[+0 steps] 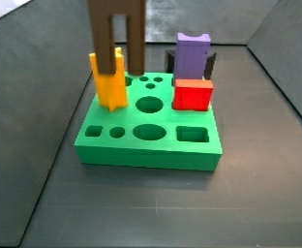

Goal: Pick up the square-circle object. Move up. Move to above the board. Insert the square-circle object.
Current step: Insert the square-circle object.

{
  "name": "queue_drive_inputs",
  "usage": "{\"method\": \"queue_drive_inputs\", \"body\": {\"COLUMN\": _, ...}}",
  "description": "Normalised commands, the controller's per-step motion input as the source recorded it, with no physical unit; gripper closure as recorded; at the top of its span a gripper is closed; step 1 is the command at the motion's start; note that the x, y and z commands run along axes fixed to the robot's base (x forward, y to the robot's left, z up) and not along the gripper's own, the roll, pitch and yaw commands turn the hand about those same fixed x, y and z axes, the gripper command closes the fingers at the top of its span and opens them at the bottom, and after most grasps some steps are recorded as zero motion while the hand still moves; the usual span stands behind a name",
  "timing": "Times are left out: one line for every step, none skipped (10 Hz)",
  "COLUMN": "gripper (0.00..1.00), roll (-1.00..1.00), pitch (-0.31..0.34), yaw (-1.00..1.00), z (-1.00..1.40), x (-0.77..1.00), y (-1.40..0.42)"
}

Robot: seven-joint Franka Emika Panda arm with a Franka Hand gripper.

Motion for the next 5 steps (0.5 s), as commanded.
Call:
{"method": "queue_drive_inputs", "body": {"gripper": 1.00, "roll": 0.00, "pitch": -0.100, "yaw": 0.00, "z": -0.66, "x": -0.19, "y": -0.02}}
{"method": "queue_drive_inputs", "body": {"gripper": 1.00, "roll": 0.00, "pitch": -0.073, "yaw": 0.00, "z": -0.57, "x": -0.20, "y": 0.00}}
{"method": "queue_drive_inputs", "body": {"gripper": 1.00, "roll": 0.02, "pitch": -0.070, "yaw": 0.00, "z": -0.51, "x": -0.23, "y": -0.05}}
{"method": "queue_drive_inputs", "body": {"gripper": 1.00, "roll": 0.13, "pitch": -0.091, "yaw": 0.00, "z": -0.47, "x": -0.23, "y": -0.26}}
{"method": "queue_drive_inputs", "body": {"gripper": 1.00, "roll": 0.25, "pitch": 0.000, "yaw": 0.00, "z": -0.49, "x": -0.11, "y": -0.38}}
